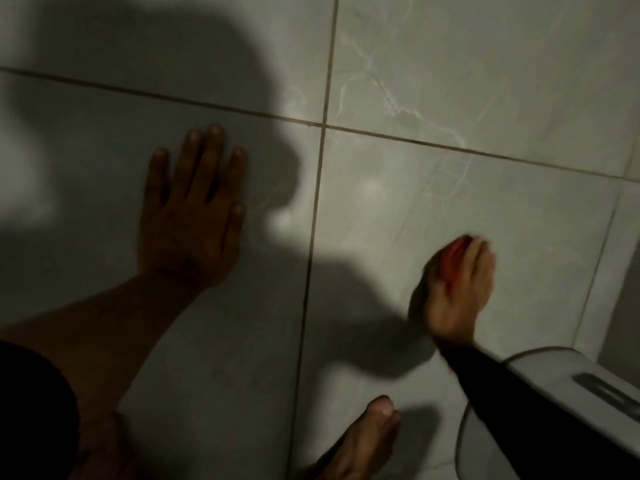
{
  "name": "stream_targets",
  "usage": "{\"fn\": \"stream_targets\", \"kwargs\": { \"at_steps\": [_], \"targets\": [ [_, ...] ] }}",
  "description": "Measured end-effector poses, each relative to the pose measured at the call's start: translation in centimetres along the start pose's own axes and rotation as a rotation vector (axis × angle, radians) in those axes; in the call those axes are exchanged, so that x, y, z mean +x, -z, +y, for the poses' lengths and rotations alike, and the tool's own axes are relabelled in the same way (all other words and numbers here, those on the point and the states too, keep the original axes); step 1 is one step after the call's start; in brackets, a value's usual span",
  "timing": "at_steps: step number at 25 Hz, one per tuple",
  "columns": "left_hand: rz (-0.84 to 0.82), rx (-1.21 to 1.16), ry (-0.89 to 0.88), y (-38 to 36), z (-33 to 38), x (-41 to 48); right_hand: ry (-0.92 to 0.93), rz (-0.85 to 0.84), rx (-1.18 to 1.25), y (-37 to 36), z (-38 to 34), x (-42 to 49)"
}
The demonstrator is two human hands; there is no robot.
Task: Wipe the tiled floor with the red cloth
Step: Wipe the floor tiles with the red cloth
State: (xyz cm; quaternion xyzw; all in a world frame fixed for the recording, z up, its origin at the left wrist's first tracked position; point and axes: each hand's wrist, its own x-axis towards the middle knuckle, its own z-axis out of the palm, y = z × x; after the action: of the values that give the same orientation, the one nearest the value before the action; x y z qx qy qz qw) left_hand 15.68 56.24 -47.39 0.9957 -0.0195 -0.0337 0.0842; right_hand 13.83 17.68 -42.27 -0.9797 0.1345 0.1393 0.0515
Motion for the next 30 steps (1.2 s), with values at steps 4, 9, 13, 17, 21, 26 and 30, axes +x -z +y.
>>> {"fn": "stream_targets", "kwargs": {
  "at_steps": [4,9,13,17,21,26,30],
  "targets": [
    [0.004,-0.007,0.005,-0.2,0.0,-0.1,0.089,0.163,0.115,1.7,-9.6,12.9],
    [0.001,-0.024,0.011,-0.3,-0.3,-0.2,0.712,0.081,0.059,-1.8,-19.6,8.8],
    [-0.021,-0.030,0.003,-0.8,-0.5,-0.1,0.499,0.155,0.046,0.3,-11.9,12.4],
    [-0.027,-0.053,0.016,-0.7,-0.6,-0.3,-0.340,0.177,0.249,0.6,-7.2,3.7],
    [-0.015,-0.061,0.002,-1.2,-0.7,-0.1,0.202,0.146,0.230,-3.8,-17.4,-2.8],
    [0.009,-0.089,0.009,-1.0,-0.5,-0.2,0.737,-0.235,-0.011,-4.2,-9.9,-10.2],
    [0.026,-0.069,-0.018,-1.5,-0.9,-0.1,0.180,0.011,-0.010,-1.8,-1.5,-3.0]
  ]
}}
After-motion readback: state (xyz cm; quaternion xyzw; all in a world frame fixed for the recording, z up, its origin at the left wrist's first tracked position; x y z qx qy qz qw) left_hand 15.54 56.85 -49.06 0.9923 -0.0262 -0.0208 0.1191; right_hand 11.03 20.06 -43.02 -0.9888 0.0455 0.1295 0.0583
